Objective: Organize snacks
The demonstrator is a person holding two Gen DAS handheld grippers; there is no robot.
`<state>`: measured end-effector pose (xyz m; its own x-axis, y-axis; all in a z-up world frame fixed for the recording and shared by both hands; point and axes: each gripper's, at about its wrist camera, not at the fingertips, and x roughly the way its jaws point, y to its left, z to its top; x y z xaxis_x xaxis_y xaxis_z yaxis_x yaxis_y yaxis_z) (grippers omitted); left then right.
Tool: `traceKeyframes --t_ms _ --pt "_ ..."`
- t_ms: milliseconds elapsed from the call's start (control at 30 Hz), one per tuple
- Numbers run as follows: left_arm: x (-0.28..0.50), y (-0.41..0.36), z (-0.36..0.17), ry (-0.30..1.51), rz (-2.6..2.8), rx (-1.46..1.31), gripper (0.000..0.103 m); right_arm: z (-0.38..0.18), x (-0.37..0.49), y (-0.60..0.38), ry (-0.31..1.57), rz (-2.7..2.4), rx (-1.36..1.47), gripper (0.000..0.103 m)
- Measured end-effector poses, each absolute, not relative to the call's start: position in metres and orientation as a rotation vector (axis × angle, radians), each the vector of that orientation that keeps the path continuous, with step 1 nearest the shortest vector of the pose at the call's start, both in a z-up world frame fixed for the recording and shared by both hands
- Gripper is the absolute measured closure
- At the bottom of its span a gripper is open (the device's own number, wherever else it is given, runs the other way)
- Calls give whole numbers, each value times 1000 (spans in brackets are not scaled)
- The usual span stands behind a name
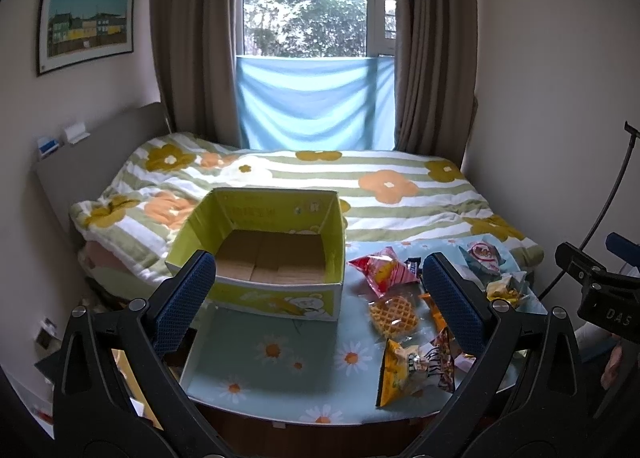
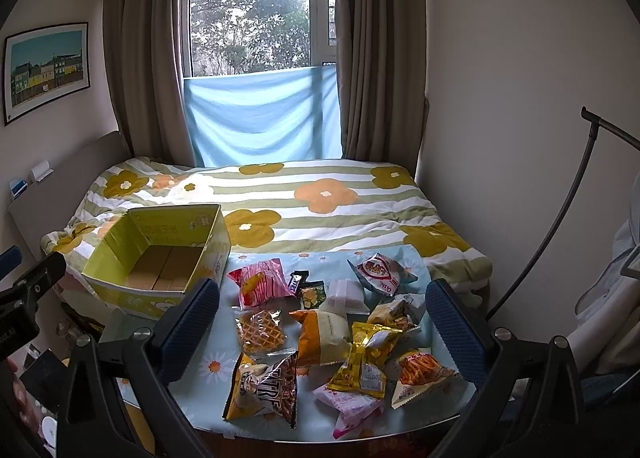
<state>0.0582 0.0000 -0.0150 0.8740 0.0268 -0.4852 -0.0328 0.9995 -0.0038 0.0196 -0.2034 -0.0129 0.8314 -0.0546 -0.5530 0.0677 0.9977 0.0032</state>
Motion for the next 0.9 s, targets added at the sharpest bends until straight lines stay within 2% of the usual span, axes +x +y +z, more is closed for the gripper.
traceKeyframes --t_ms 300,567,900 --pt "75 -3 -25 583 -29 10 1 -19 14 -217 604 -87 51 0" --pt "114 -17 -98 830 -248 -58 1 -60 13 -234 731 -139 56 0" --pt "132 -81 -188 1087 -346 -65 1 -133 24 -262 908 -62 15 0"
